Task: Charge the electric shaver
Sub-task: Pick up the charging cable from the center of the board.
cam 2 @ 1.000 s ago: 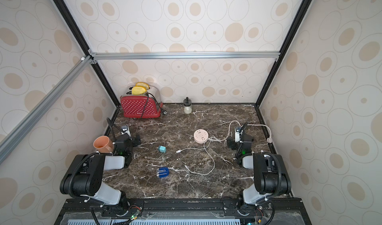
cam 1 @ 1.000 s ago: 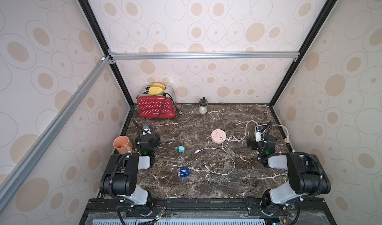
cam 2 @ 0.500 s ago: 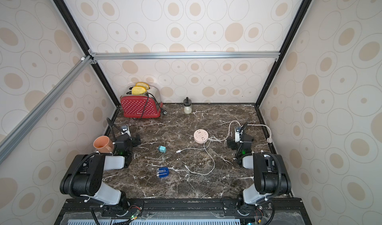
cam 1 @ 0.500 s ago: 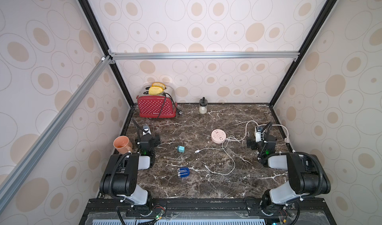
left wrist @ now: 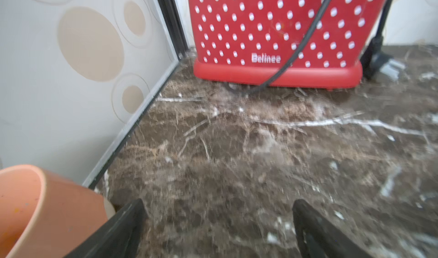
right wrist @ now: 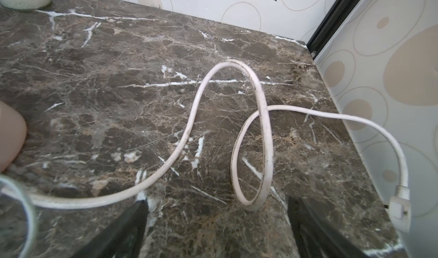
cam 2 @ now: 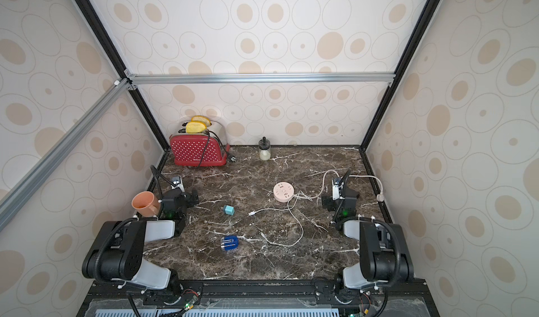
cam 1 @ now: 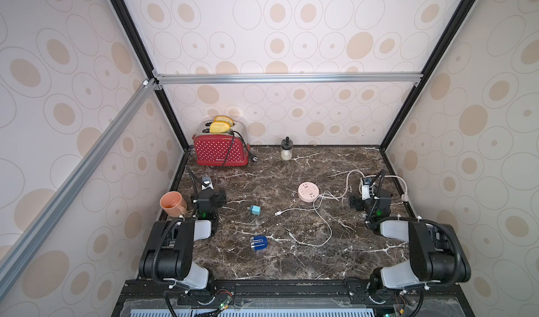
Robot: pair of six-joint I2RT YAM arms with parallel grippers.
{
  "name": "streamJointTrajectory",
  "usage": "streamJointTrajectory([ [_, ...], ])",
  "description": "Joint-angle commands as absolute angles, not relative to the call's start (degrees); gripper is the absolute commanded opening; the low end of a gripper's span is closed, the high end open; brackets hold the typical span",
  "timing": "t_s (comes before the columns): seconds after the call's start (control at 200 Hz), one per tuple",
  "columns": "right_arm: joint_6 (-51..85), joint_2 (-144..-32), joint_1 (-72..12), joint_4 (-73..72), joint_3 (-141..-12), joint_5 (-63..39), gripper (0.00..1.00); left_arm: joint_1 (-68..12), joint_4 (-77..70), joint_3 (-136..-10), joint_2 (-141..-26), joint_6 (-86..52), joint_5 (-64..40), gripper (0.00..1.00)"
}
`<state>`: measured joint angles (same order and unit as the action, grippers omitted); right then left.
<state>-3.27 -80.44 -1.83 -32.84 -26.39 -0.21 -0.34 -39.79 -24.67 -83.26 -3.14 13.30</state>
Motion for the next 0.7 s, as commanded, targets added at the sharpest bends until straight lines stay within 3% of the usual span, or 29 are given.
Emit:
streamJointTrajectory([
  [0.0, -5.1, -71.5, -4.6, -20.1, -31.7, -1.5, 0.95, -0.2, -27.8, -30.8, -74.3, 0.4, 7.5, 0.99],
  [0.13, -10.7, -65.9, -11.9, -6.8, -37.4, -4.0, 0.93, -0.4, -13.1, -36.9, -66.4, 0.8, -2.5, 0.98],
  [0.295, -22.9, -66.9, -23.3, 6.6, -43.9, -10.1, 0.87, -2.2, 2.1, -42.4, -60.7, 0.8, -15.2, 0.97],
  [0.486, -29.7, -76.5, -32.2, 10.6, -49.8, -13.4, 0.81, -5.2, 12.8, -44.0, -55.4, 2.3, -21.2, 0.99],
  [0.616, -33.0, -85.7, -35.7, 12.8, -54.8, -14.6, 0.70, -5.1, 21.3, -44.6, -52.8, 5.7, -22.7, 0.99],
  [0.696, -34.6, -90.6, -37.1, 14.3, -57.5, -14.5, 0.70, -4.6, 26.9, -46.0, -52.8, 7.5, -22.8, 0.99],
])
